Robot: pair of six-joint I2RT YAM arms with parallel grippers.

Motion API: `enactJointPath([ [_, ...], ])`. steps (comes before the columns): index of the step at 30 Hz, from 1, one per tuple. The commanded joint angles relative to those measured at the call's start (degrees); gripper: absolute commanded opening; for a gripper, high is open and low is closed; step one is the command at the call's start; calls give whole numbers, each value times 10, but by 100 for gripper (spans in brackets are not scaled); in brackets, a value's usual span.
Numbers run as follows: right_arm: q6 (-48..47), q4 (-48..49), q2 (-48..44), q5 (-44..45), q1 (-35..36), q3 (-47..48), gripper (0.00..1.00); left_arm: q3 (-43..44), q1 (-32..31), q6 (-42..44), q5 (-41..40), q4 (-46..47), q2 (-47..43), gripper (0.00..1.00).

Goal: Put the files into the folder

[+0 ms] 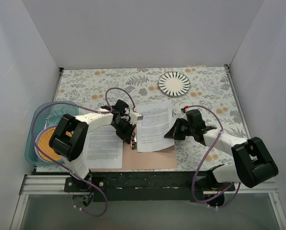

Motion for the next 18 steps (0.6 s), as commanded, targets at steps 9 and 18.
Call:
enactJointPath([
  [9, -50, -9, 28, -67, -62, 13, 1, 32, -19, -33, -27, 49, 44, 0],
  [18, -40, 11, 74, -108, -61, -6, 1, 34, -20, -43, -38, 61, 48, 0],
])
